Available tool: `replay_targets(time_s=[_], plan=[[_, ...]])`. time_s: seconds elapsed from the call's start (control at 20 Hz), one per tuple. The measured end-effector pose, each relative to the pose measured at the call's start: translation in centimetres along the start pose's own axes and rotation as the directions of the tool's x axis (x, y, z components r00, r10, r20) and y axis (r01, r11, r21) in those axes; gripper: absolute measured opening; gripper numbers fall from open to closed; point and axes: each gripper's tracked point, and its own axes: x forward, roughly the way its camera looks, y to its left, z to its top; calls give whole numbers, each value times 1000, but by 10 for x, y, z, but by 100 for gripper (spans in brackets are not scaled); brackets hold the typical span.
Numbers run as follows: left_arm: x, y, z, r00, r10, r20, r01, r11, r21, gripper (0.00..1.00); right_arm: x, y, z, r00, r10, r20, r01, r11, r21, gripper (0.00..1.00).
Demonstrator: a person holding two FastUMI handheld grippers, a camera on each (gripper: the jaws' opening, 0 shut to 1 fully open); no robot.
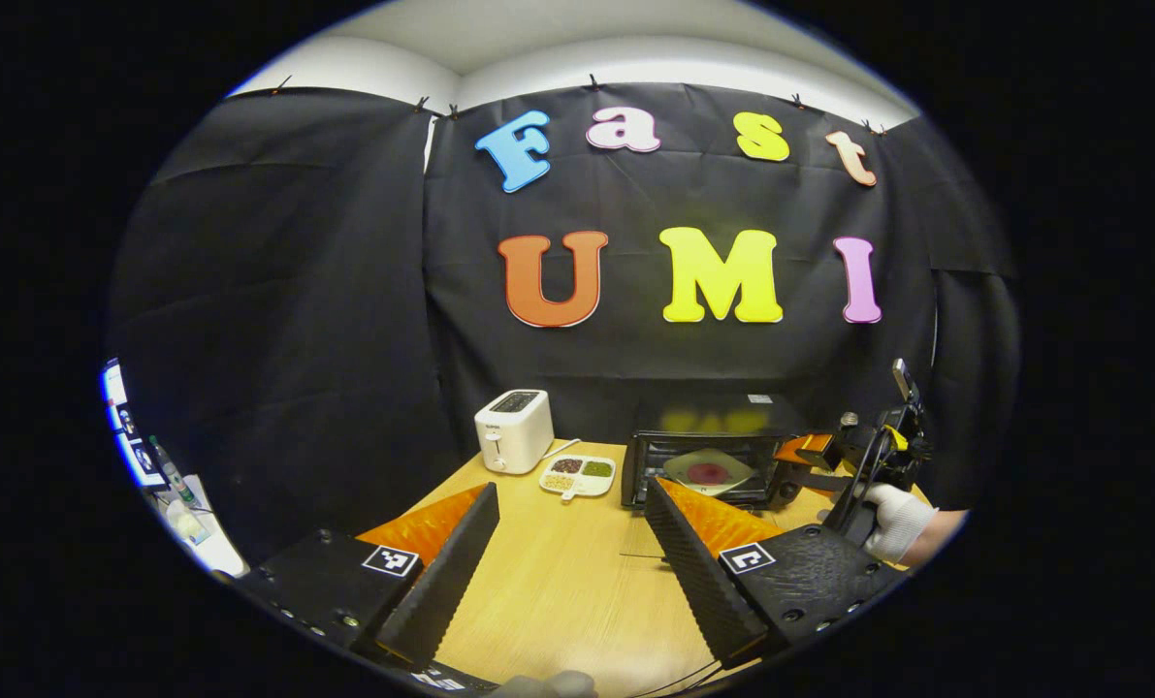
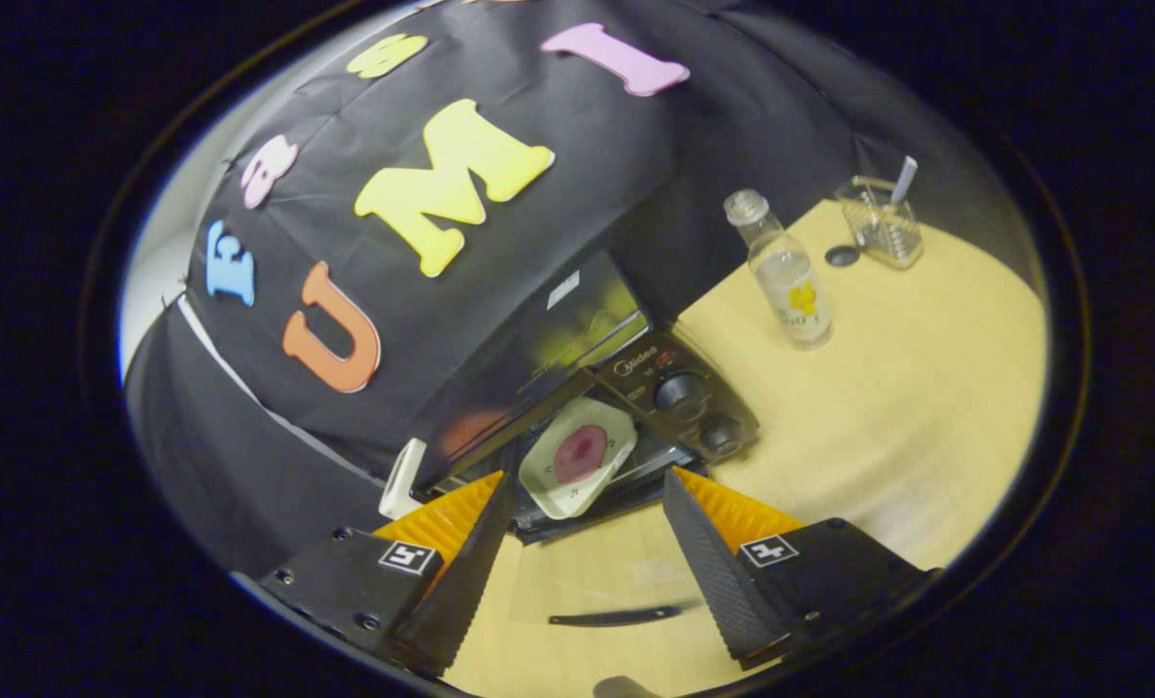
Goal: Open the electric oven with the left hand, put the food in, and close the electric oven.
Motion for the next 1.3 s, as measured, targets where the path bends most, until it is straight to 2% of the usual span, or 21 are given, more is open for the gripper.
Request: replay_targets(time_s=[0.15,0.3,0.35,0.45,0.5,0.6,0.65,0.7,0.75,0.85,0.95,1.0,1.1,1.15,1.25,1.3], plan=[[2,-8,-13,998,-64,8,64,998,13,97,-46,-11,8,997,-62,46,70,978,-196,94],[9,-18,-35,991,-134,-5,134,990,40,97,-98,-26,33,982,-121,144,166,920,-355,94],[13,-22,-43,987,-158,-11,158,986,43,97,-115,-29,38,977,-140,162,194,899,-393,100],[23,-35,-63,978,-207,-34,208,977,42,96,-142,-34,44,965,-157,211,240,855,-460,100],[29,-41,-73,974,-222,-54,224,974,41,97,-157,-38,49,958,-166,234,264,832,-487,95],[42,-59,-94,964,-250,-92,254,967,34,97,-183,-44,59,949,-170,264,289,802,-522,96],[46,-70,-104,960,-258,-108,263,964,33,97,-196,-47,63,947,-174,270,297,795,-529,100],[52,-81,-114,954,-274,-124,280,959,36,97,-206,-52,66,944,-180,277,307,784,-539,100],[56,-93,-126,947,-286,-150,294,955,36,97,-215,-56,71,941,-180,287,316,773,-550,96],[67,-116,-149,936,-299,-186,314,948,53,97,-235,-61,84,940,-168,295,317,749,-582,96],[76,-139,-179,919,-308,-246,329,943,49,97,-247,-67,96,941,-168,295,318,738,-595,96],[81,-150,-191,914,-311,-259,335,941,51,97,-252,-72,102,940,-167,296,319,736,-597,100],[90,-165,-214,908,-299,-294,332,941,66,97,-260,-81,113,938,-172,301,327,727,-604,100],[96,-171,-226,901,-300,-313,333,941,57,97,-264,-87,118,936,-178,304,335,717,-611,96],[108,-180,-244,892,-288,-348,320,947,38,97,-269,-98,124,932,-188,309,347,703,-620,100],[117,-183,-248,892,-279,-355,312,949,37,97,-271,-105,127,930,-198,308,354,700,-620,97]])
